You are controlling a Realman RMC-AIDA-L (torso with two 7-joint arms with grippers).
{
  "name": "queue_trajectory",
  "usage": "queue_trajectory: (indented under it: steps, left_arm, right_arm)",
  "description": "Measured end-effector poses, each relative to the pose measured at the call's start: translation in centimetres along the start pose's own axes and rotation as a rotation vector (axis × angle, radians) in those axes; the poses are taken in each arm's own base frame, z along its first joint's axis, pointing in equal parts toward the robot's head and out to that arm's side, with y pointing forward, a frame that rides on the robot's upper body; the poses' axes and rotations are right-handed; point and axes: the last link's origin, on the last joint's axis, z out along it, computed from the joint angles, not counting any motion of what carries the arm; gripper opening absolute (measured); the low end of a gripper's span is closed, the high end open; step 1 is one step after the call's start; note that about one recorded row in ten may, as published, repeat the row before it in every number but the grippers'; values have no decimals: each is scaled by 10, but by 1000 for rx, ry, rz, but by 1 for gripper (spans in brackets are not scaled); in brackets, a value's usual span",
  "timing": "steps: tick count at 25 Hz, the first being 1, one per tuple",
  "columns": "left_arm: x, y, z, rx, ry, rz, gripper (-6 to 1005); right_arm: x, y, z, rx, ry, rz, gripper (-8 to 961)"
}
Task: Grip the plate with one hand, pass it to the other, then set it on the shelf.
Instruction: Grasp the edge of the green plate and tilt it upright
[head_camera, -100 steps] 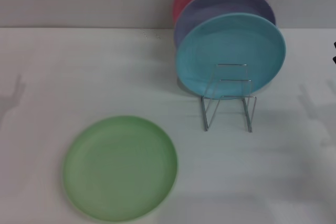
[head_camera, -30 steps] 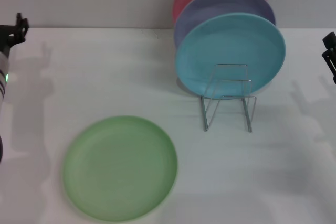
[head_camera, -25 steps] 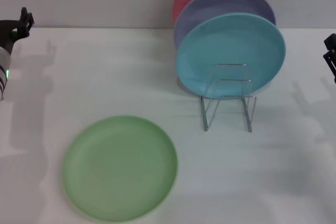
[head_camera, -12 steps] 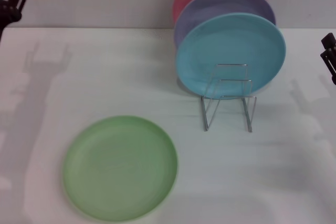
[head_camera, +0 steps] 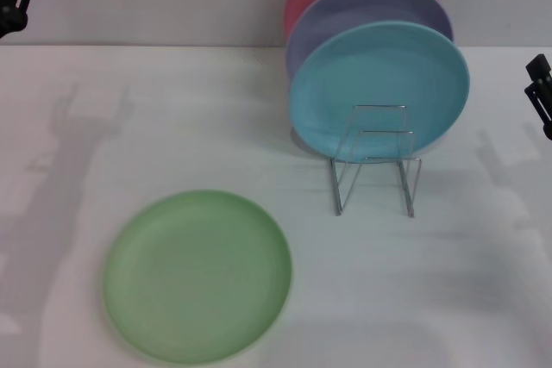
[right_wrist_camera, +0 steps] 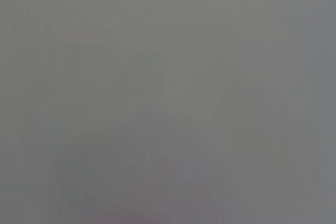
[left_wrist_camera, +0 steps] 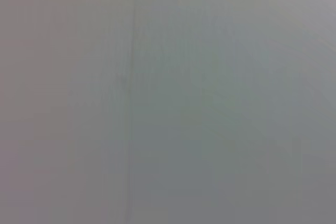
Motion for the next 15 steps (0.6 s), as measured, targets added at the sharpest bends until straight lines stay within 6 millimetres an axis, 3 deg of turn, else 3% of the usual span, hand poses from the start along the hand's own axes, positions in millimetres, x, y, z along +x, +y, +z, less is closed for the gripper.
queue_trajectory:
  steps: [8,15]
  left_arm:
    - [-5,2,11,324,-125,404,799]
    - [-21,-5,24,391,-362,302,799]
  right_arm:
    - [0,0,0,0,3,0,779]
    - [1,-1,0,5,11,-1,780]
